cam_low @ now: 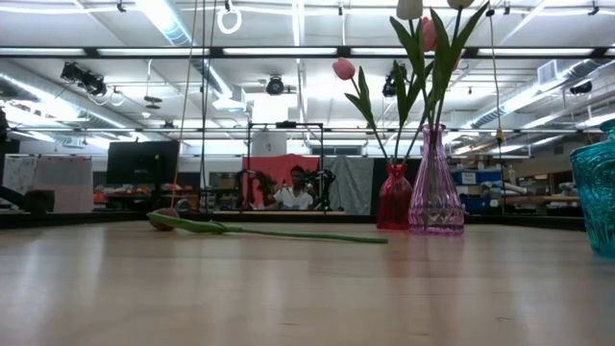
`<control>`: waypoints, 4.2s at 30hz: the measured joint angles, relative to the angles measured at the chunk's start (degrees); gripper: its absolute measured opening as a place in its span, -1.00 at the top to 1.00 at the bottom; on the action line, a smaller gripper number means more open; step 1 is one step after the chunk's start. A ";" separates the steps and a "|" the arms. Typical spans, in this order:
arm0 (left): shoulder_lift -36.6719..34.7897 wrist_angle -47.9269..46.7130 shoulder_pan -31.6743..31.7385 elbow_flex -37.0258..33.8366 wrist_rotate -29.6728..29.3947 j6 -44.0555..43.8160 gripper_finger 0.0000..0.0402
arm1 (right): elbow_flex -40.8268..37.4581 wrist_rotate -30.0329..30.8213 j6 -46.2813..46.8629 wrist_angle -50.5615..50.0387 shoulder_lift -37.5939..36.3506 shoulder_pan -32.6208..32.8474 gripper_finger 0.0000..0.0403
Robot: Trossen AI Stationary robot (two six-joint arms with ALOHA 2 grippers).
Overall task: Sort flowers into vase by color
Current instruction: Put the right red tulip into the blue vase
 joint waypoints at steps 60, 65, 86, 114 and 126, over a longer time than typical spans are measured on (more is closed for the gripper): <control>0.39 -0.27 0.71 -2.97 -2.54 4.45 0.92 | -62.22 -40.40 39.06 -6.31 -36.40 -7.19 0.90; 0.39 -0.27 0.71 -2.97 -2.54 4.45 0.92 | -66.61 -45.90 44.58 -3.32 -33.53 -4.55 0.91; 0.39 -0.25 0.71 -2.94 -3.82 4.43 0.92 | -68.00 -38.03 60.50 17.30 -24.57 -0.65 0.42; 0.37 -0.20 0.71 -2.94 -4.13 4.43 0.92 | -67.98 -36.99 56.11 37.37 -8.03 -5.65 0.33; 0.80 -0.50 0.71 -2.90 -4.09 2.71 0.92 | -67.98 -37.17 47.17 48.34 -5.23 -15.39 0.33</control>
